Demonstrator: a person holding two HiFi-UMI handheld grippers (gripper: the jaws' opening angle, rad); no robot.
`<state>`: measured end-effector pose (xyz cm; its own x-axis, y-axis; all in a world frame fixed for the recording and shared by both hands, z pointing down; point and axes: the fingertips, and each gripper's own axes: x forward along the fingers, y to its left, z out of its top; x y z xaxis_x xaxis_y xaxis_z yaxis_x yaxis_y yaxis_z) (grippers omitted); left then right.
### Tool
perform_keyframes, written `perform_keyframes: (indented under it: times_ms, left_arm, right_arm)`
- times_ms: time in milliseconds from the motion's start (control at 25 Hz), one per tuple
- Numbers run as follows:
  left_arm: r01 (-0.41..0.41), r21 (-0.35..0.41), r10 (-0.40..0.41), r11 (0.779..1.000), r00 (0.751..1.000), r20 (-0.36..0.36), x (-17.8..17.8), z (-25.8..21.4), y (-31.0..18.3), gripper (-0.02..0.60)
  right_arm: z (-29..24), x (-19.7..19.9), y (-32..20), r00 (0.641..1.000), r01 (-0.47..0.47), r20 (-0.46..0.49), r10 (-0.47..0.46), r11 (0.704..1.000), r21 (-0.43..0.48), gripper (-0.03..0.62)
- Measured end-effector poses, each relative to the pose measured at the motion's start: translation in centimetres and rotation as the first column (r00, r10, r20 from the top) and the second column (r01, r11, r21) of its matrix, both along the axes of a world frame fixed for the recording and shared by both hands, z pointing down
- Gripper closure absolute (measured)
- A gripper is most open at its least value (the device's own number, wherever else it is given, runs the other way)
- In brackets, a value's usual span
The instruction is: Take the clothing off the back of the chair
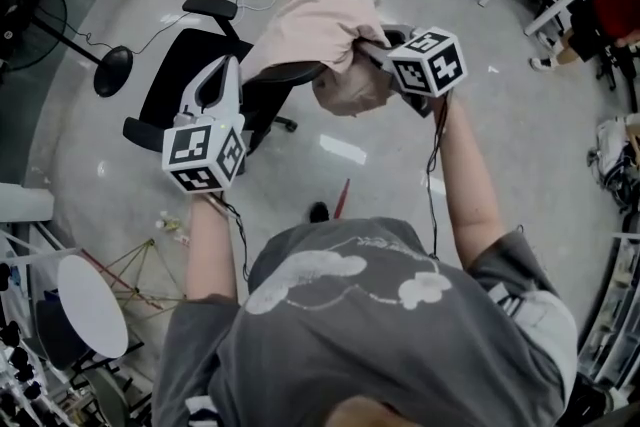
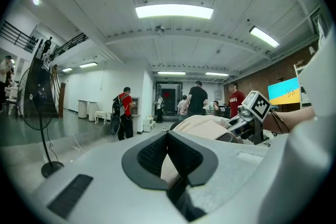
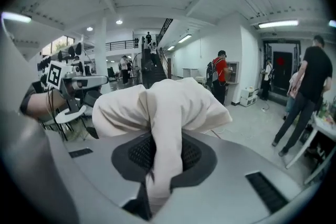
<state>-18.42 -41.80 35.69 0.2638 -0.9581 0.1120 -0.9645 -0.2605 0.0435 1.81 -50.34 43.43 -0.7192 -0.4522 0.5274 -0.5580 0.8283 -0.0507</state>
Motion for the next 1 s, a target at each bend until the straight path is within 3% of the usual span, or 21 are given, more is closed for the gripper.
perform_keyframes:
  times_ms: [200,360,680,1000]
  left_arm:
    - [-0.002,0.005,0.002,1.0,1.0,-0.008,-0.2,0.0,0.2,0.581]
    - [-0.004,0.014,0.004,1.0,1.0,-0.013,-0.2,-0.4,0.6,0.581]
    - [-0.018,0.039,0.019,0.999,1.0,-0.016,0.9,-1.6,2.1,0.581]
    - [-0.034,0.059,0.034,0.998,0.999,-0.004,2.9,-2.8,4.2,0.581]
  right_arm:
    - [-1.0,0.2,0.2,0.998,-0.027,-0.06,0.032,0.996,0.086,0.553]
    - [-1.9,0.5,0.6,0.998,-0.052,-0.017,0.054,0.994,0.098,0.557]
    - [-7.6,1.2,2.4,0.99,-0.108,0.116,0.082,0.966,0.236,0.559]
    - [-11.3,3.3,4.9,0.978,-0.128,0.195,0.076,0.955,0.268,0.559]
